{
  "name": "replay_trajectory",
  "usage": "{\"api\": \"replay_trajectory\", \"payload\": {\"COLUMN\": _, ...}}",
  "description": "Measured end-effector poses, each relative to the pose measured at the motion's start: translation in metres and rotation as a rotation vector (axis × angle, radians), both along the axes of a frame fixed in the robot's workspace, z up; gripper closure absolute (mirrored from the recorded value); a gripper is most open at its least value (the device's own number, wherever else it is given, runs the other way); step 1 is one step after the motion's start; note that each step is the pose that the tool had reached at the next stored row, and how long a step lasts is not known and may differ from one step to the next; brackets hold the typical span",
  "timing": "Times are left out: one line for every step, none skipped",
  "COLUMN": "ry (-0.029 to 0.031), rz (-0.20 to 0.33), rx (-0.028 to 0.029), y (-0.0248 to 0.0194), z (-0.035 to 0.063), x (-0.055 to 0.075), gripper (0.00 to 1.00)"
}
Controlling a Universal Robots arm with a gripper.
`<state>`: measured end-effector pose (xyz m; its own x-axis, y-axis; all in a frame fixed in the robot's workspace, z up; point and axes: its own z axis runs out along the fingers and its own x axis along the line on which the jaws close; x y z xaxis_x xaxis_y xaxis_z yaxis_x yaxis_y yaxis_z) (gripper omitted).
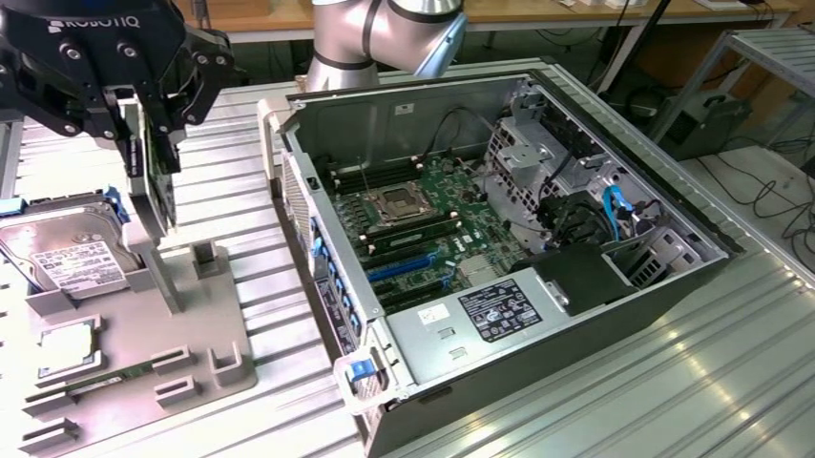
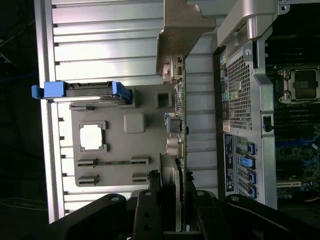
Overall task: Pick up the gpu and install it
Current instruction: 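Pick up the gpu and move the gpu toward the slot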
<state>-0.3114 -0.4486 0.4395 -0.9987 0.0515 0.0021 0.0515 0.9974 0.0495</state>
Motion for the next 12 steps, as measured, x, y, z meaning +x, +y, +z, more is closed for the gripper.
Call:
{"api": "replay_trajectory", "payload": {"ry": 0.0000, "rz": 0.000, "rx": 0.0000, "y": 0.0000, "z": 0.0000, "x": 0.0000, "gripper": 0.72}}
{"api": "replay_trajectory", "payload": {"ry": 0.0000, "rz": 0.000, "rx": 0.0000, "y": 0.0000, "z": 0.0000, "x": 0.0000, "gripper": 0.72}}
{"api": "replay_trajectory", "payload": {"ry": 0.0000, "rz": 0.000, "rx": -0.0001, "y": 0.0000, "z": 0.0000, "x": 0.0000, "gripper": 0.72}}
{"api": "replay_trajectory", "payload": {"ry": 0.0001, "rz": 0.000, "rx": -0.0001, "y": 0.0000, "z": 0.0001, "x": 0.0000, "gripper": 0.72}}
{"api": "replay_trajectory", "payload": {"ry": 0.0001, "rz": 0.000, "rx": -0.0001, "y": 0.0000, "z": 0.0001, "x": 0.0000, "gripper": 0.72}}
{"api": "replay_trajectory", "payload": {"ry": 0.0001, "rz": 0.000, "rx": -0.0001, "y": 0.0000, "z": 0.0001, "x": 0.0000, "gripper": 0.72}}
{"api": "replay_trajectory", "payload": {"ry": 0.0001, "rz": 0.000, "rx": -0.0001, "y": 0.0000, "z": 0.0001, "x": 0.0000, "gripper": 0.72}}
{"api": "replay_trajectory", "payload": {"ry": 0.0001, "rz": 0.000, "rx": -0.0001, "y": 0.0000, "z": 0.0001, "x": 0.0000, "gripper": 0.72}}
{"api": "replay_trajectory", "payload": {"ry": 0.0002, "rz": 0.000, "rx": -0.0002, "y": 0.0000, "z": 0.0002, "x": 0.0007, "gripper": 0.72}}
{"api": "replay_trajectory", "payload": {"ry": 0.0002, "rz": 0.000, "rx": -0.0001, "y": 0.0000, "z": 0.0002, "x": 0.0014, "gripper": 0.72}}
{"api": "replay_trajectory", "payload": {"ry": 0.0001, "rz": 0.000, "rx": -0.0001, "y": 0.0000, "z": 0.0001, "x": 0.0019, "gripper": 0.72}}
{"api": "replay_trajectory", "payload": {"ry": 0.0000, "rz": 0.000, "rx": -0.0001, "y": 0.0000, "z": 0.0001, "x": 0.0031, "gripper": 0.72}}
